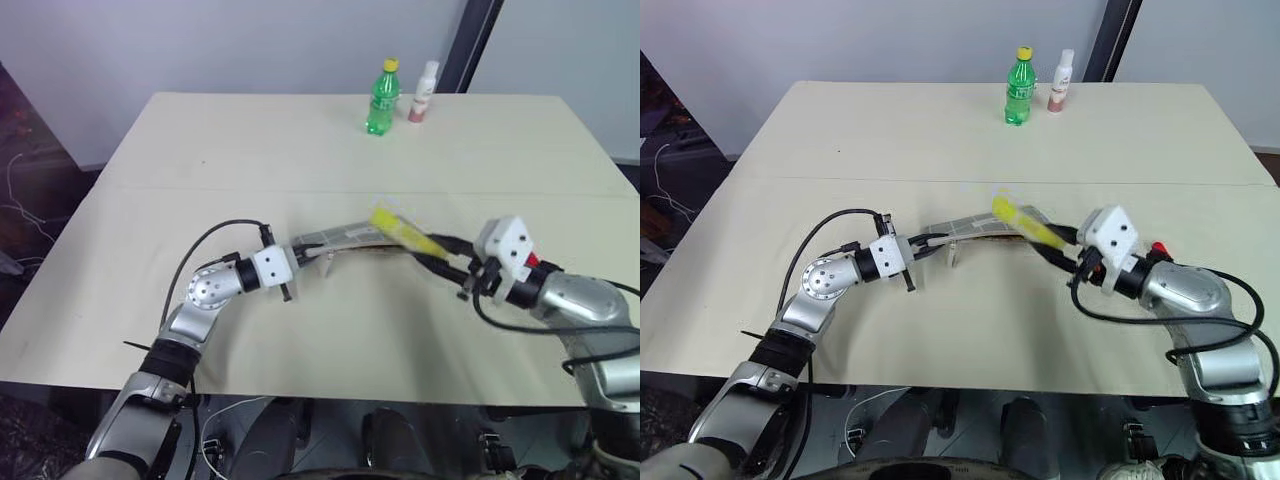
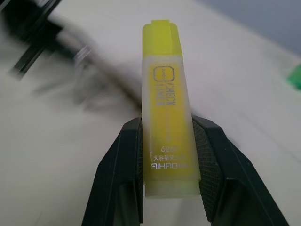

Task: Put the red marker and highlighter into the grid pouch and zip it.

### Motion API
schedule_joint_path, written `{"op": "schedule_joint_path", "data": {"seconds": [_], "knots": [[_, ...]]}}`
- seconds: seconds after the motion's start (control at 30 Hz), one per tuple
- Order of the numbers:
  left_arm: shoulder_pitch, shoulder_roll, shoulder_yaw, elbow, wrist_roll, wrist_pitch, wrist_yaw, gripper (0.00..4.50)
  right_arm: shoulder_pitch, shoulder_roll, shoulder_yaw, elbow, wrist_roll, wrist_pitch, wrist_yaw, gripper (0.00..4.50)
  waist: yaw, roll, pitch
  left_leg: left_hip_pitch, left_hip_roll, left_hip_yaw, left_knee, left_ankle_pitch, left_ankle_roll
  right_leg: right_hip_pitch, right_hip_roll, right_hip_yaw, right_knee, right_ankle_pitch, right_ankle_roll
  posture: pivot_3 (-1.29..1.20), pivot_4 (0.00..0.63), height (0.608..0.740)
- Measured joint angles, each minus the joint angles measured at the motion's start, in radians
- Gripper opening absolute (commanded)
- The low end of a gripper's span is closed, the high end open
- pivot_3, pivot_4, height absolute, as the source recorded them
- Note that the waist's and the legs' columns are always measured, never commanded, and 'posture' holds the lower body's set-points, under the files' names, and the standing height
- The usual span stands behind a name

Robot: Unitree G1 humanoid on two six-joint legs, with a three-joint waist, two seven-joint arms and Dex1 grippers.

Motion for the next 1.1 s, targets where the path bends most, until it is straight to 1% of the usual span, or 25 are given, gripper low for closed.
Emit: {"op": "schedule_joint_path", "data": {"seconds": [0.17, 0.23, 0.37, 0.43, 0.53, 0.63, 0.73, 0.83, 0.93, 1.1], "knots": [[-0.022, -0.013, -0.004, 0.013, 0.0, -0.015, -0.005, 0.0, -0.035, 0.019, 0.049, 0.033, -0.056, -0.044, -0.03, 0.92, 0.001, -0.001, 0.001, 0.0, 0.0, 0.0, 0.0, 0.0, 0.0, 0.0, 0.0, 0.0, 0.0, 0.0, 0.0, 0.0, 0.15, 0.74], [-0.023, -0.014, -0.005, 0.014, 0.0, -0.015, -0.006, 0.0, -0.037, 0.019, 0.073, 0.044, -0.089, -0.065, -0.038, 0.92, 0.003, -0.002, 0.001, 0.0, 0.0, 0.0, 0.0, 0.0, 0.0, -0.001, 0.0, 0.0, -0.001, 0.001, 0.003, 0.0, 0.15, 0.74], [-0.022, -0.013, -0.005, 0.014, 0.0, -0.015, -0.008, 0.0, -0.034, 0.019, 0.096, 0.074, -0.124, -0.102, -0.043, 0.92, 0.005, -0.003, 0.002, 0.0, 0.0, 0.0, 0.0, 0.0, 0.0, 0.0, 0.0, 0.0, -0.001, 0.002, 0.003, 0.0, 0.15, 0.74], [-0.022, -0.013, -0.005, 0.014, 0.0, -0.015, -0.008, 0.0, -0.024, 0.02, 0.087, 0.075, -0.112, -0.115, -0.034, 0.92, 0.005, -0.003, 0.002, 0.0, 0.0, 0.0, 0.0, 0.0, 0.0, 0.0, 0.0, 0.0, -0.001, 0.002, 0.003, 0.0, 0.15, 0.74], [-0.017, -0.011, -0.006, 0.012, 0.0, -0.016, -0.008, 0.0, 0.017, 0.018, 0.029, 0.061, -0.042, -0.135, 0.008, 0.92, 0.004, -0.004, 0.002, 0.0, 0.0, 0.0, 0.0, 0.0, 0.0, 0.0, 0.0, 0.0, -0.001, 0.002, 0.003, 0.0, 0.15, 0.74], [-0.014, -0.009, -0.006, 0.007, 0.001, -0.016, -0.007, 0.0, 0.067, -0.024, -0.011, 0.033, -0.006, -0.143, 0.06, 0.92, 0.005, -0.004, 0.002, 0.0, 0.0, 0.0, 0.0, 0.0, 0.0, 0.001, 0.0, 0.0, -0.001, 0.002, 0.003, 0.0, 0.15, 0.74], [-0.011, -0.005, -0.006, 0.007, 0.0, -0.016, -0.007, 0.0, 0.125, -0.075, -0.023, 0.047, -0.029, -0.158, 0.089, 0.92, 0.004, -0.004, 0.002, 0.0, 0.0, 0.0, 0.0, 0.0, 0.0, 0.001, 0.0, 0.0, -0.001, 0.001, 0.003, 0.0, 0.15, 0.74], [-0.011, -0.005, -0.006, 0.007, 0.0, -0.016, -0.007, 0.0, 0.13, -0.088, -0.031, 0.101, -0.059, -0.174, 0.083, 0.92, 0.002, -0.004, 0.002, 0.001, 0.0, 0.0, 0.0, 0.0, 0.0, 0.002, 0.0, 0.0, -0.001, 0.001, 0.002, 0.0, 0.15, 0.74], [-0.011, -0.005, -0.007, 0.007, 0.0, -0.016, -0.006, 0.0, 0.125, -0.087, -0.035, 0.133, -0.08, -0.186, 0.064, 0.92, 0.003, -0.004, 0.002, 0.0, 0.0, 0.0, 0.0, 0.0, 0.0, 0.002, 0.0, 0.0, -0.001, 0.001, 0.003, 0.0, 0.15, 0.74], [-0.011, -0.005, -0.011, 0.006, 0.001, -0.016, -0.007, 0.0, 0.113, -0.073, -0.036, 0.133, -0.06, -0.184, 0.06, 0.92, 0.003, -0.004, 0.003, 0.0, 0.0, 0.0, 0.0, 0.0, 0.0, 0.002, 0.0, 0.0, -0.001, 0.001, 0.003, 0.0, 0.15, 0.74]]}}
